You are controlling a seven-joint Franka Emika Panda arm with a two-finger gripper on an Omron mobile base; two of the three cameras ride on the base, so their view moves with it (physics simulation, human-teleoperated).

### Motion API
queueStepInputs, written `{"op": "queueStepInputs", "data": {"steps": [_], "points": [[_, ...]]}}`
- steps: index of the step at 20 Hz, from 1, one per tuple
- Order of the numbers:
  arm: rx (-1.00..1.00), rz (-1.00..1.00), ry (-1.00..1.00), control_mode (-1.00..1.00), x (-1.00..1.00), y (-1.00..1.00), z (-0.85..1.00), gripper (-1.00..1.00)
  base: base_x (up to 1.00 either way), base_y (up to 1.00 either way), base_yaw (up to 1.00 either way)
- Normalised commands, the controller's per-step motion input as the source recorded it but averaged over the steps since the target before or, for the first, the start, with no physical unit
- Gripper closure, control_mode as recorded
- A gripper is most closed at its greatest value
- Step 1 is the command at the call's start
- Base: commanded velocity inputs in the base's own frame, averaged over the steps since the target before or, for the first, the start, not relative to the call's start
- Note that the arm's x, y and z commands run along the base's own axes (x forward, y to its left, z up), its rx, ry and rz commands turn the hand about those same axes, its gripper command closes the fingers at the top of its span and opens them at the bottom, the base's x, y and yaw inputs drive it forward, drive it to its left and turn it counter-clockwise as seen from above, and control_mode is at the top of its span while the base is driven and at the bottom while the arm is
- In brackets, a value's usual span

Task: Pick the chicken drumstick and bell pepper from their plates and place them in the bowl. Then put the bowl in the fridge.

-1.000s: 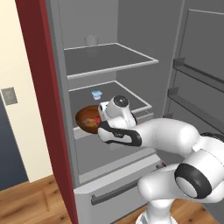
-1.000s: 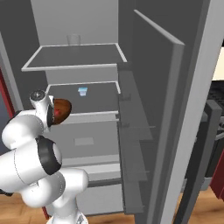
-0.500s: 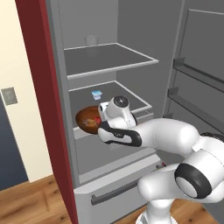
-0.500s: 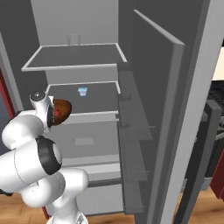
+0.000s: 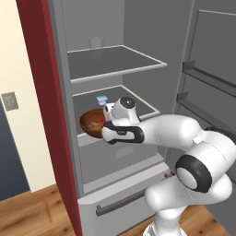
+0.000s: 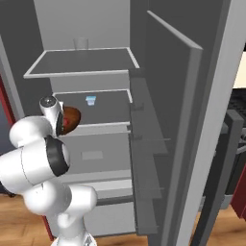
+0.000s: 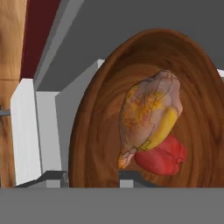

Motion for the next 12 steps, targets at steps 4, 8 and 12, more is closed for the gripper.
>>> {"op": "queueStepInputs", "data": {"steps": [4,8,12], "points": [[0.00,0.00,0.00,-1.00,0.65,0.08,0.00,1.00,0.00,0.00,0.00],[0.00,0.00,-0.04,-1.00,0.26,0.03,0.05,1.00,0.00,0.00,0.00],[-0.01,0.00,-0.20,-1.00,-0.44,-0.01,0.06,1.00,0.00,0.00,0.00]]}}
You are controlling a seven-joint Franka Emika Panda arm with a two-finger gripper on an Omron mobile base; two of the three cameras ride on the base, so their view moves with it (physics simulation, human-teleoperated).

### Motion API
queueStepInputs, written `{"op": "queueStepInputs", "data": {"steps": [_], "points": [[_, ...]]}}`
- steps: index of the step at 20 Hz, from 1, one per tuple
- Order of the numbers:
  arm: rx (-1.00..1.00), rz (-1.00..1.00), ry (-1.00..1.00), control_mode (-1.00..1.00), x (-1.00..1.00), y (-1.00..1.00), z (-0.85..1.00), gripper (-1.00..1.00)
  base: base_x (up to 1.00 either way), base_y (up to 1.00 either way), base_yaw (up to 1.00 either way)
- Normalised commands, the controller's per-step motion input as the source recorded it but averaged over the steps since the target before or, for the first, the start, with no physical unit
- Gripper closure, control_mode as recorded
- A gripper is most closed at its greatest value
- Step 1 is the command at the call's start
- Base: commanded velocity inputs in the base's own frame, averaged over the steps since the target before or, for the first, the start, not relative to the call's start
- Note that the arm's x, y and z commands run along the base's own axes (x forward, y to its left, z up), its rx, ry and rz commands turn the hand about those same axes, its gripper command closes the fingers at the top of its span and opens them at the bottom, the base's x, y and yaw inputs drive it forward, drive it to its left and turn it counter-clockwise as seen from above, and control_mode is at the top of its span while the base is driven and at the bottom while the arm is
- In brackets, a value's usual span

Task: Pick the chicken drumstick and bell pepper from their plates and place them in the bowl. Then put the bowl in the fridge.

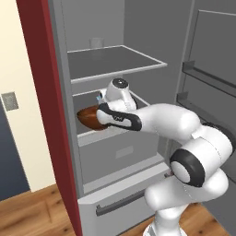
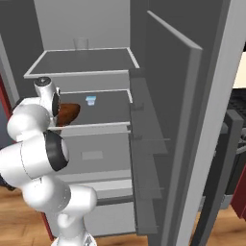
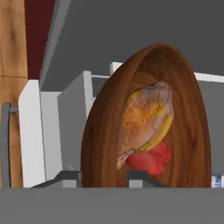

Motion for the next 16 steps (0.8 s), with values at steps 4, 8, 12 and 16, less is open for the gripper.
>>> {"op": "queueStepInputs", "data": {"steps": [4,8,12,16], "points": [[-0.06,0.00,-0.28,-1.00,-0.45,-0.03,0.00,1.00,0.00,0.00,0.00],[-0.01,0.00,-0.02,-1.00,0.23,-0.10,0.04,1.00,0.00,0.00,0.00],[0.02,0.04,0.02,-1.00,0.53,-0.06,-0.03,1.00,0.00,0.00,0.00],[0.02,0.12,0.02,-1.00,0.46,0.07,-0.12,1.00,0.00,0.00,0.00]]}}
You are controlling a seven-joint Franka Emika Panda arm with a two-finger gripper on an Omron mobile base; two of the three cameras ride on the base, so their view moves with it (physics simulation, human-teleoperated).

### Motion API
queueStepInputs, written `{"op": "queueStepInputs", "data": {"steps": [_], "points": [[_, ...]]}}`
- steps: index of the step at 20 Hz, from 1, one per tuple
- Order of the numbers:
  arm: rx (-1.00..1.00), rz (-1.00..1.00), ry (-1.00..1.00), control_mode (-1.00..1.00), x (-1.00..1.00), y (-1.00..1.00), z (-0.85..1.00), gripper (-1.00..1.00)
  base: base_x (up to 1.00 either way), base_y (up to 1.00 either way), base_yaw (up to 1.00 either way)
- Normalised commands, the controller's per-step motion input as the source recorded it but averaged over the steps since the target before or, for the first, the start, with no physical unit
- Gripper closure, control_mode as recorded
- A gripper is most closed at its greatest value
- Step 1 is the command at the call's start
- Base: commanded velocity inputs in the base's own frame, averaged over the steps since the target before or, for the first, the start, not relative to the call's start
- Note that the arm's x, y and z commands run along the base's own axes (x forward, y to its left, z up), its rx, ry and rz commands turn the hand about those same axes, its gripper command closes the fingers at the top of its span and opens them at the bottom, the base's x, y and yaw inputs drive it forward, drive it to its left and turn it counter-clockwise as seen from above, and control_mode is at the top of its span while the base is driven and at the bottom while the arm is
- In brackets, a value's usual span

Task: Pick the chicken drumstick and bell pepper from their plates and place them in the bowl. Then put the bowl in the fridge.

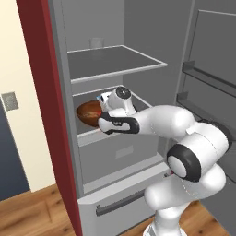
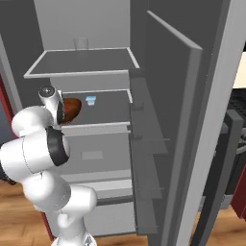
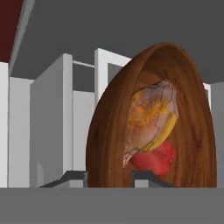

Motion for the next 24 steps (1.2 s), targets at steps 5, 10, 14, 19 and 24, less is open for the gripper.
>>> {"op": "queueStepInputs", "data": {"steps": [5,10,14,19,24], "points": [[0.04,0.16,0.00,-1.00,0.44,0.08,-0.25,1.00,0.00,0.00,0.00],[0.03,0.04,0.00,-1.00,0.47,0.01,-0.20,1.00,0.00,0.00,0.00],[0.06,0.00,0.00,-1.00,0.46,0.03,-0.13,1.00,0.00,0.00,0.00],[0.09,0.00,-0.01,-1.00,0.47,0.14,-0.10,1.00,0.00,0.00,0.00],[0.08,0.00,-0.01,-1.00,0.40,0.14,-0.05,1.00,0.00,0.00,0.00]]}}
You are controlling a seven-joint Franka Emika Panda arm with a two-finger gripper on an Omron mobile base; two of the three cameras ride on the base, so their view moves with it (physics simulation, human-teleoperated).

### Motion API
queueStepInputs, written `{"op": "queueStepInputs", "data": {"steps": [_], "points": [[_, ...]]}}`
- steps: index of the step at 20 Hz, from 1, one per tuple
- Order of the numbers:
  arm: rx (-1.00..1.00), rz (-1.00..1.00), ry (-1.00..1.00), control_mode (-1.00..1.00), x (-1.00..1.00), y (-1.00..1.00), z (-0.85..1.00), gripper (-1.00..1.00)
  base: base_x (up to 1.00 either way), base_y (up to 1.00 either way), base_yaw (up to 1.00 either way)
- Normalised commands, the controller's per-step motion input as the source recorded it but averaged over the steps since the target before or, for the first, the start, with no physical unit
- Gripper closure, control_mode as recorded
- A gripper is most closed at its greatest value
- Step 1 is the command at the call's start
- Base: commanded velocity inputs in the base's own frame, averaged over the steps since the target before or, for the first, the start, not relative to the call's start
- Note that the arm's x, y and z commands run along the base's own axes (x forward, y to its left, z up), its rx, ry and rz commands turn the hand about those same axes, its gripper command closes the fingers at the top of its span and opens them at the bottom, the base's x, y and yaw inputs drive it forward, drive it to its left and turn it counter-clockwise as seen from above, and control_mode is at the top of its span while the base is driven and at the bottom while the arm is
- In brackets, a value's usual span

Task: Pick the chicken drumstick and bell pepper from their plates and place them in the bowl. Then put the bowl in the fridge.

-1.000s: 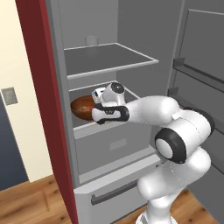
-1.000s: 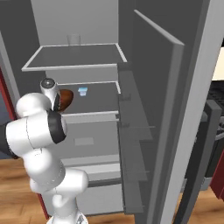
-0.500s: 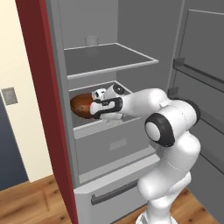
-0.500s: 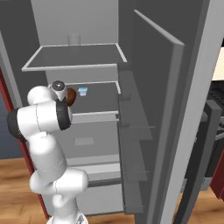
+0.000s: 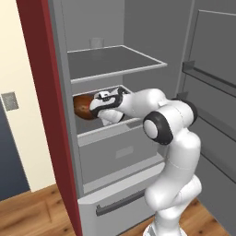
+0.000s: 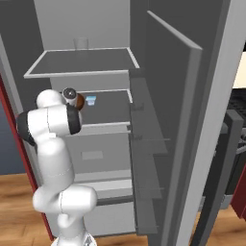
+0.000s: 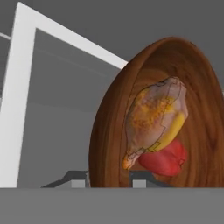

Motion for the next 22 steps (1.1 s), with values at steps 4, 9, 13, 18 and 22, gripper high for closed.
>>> {"op": "queueStepInputs", "data": {"steps": [4,9,13,18,22], "points": [[0.00,0.00,0.00,-1.00,0.22,0.02,-0.07,-1.00,0.00,0.00,0.00],[0.01,0.00,-0.04,-1.00,-0.01,0.00,0.11,-1.00,0.00,0.00,0.00],[0.00,0.00,0.00,-1.00,-0.14,-0.01,0.19,-1.00,0.00,0.00,0.00],[-0.05,0.00,-0.02,-1.00,-0.51,-0.11,0.22,-1.00,0.00,0.00,0.00],[-0.01,0.00,0.00,-1.00,-0.61,-0.15,0.46,-1.00,0.00,0.00,0.00]]}}
